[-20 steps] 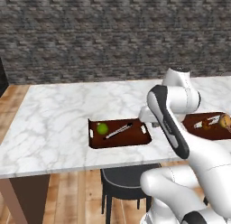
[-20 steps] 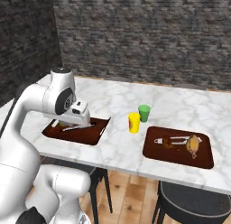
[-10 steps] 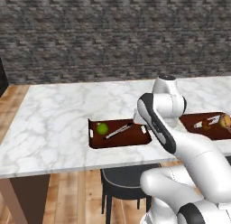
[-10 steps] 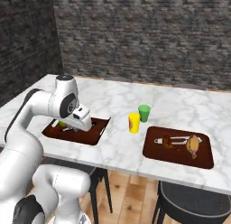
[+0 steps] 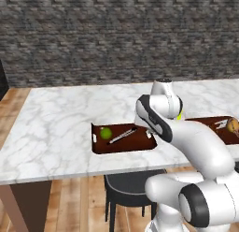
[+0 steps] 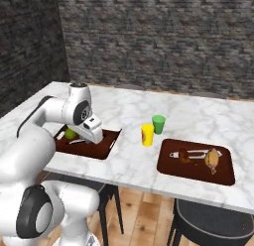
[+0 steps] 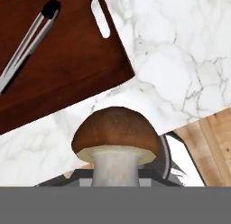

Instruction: Gather the mushroom and lime from the fridge and place them on a tray on the dining counter. Then gather the chicken drumsticks from the fridge and place them on the other tray.

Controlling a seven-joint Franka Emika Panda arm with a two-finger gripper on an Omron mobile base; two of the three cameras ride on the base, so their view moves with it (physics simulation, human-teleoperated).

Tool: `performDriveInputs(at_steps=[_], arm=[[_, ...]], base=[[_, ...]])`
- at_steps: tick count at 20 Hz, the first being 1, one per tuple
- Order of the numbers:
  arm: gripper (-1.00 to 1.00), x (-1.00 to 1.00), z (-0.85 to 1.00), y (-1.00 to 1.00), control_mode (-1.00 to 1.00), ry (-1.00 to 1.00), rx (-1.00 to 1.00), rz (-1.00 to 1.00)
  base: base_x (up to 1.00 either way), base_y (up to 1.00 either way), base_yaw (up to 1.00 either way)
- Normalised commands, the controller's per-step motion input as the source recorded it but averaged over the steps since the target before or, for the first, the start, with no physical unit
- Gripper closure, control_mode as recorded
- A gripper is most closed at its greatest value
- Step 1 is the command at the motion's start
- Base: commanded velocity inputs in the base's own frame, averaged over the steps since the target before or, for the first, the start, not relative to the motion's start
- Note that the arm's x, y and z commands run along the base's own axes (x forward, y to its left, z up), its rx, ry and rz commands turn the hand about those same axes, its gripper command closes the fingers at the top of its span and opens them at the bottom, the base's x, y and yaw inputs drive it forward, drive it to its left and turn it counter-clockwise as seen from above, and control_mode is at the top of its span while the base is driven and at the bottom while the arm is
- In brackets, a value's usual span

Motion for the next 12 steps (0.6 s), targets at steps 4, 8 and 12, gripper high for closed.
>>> performDriveInputs(at_steps=[4,8,12], arm=[[1.0,0.27,-0.3,0.03,-1.0,0.05,0.0,-0.11],[1.0,0.28,-0.27,0.06,-1.0,0.05,0.0,-0.1],[1.0,0.33,-0.27,0.08,-1.0,0.05,0.0,-0.09]], base=[[0.0,0.0,0.0],[0.0,0.0,0.0],[0.0,0.0,0.0]])
